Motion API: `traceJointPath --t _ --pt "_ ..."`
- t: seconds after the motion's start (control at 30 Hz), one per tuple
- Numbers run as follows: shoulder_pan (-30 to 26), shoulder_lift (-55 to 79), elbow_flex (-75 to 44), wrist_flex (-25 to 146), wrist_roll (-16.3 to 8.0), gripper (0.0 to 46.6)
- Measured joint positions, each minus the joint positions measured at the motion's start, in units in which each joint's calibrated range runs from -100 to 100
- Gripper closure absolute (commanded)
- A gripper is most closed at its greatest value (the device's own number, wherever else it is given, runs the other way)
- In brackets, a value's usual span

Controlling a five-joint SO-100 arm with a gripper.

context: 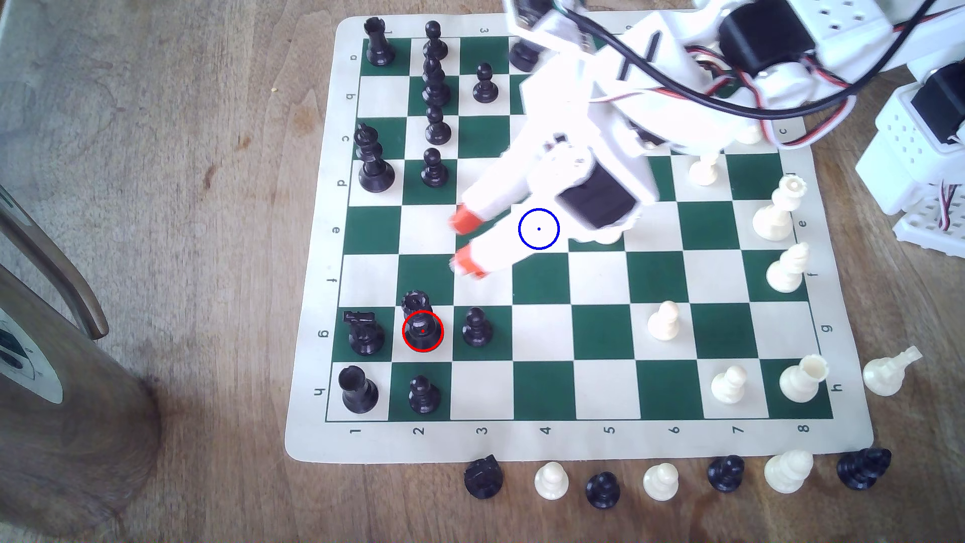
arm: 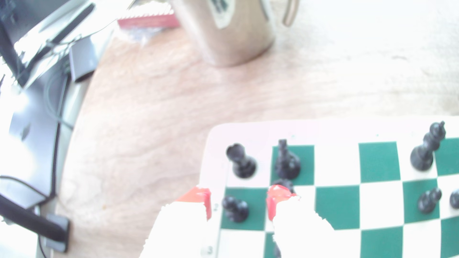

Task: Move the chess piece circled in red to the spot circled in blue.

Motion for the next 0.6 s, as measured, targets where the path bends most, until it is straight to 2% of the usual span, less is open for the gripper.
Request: traceJointPath --t 0.3,0.6 --pt "3.0 14.9 -11.6 2.1 -0.4 31.6" --pt "2.0 18.9 -11.8 2.8 -1.3 31.4"
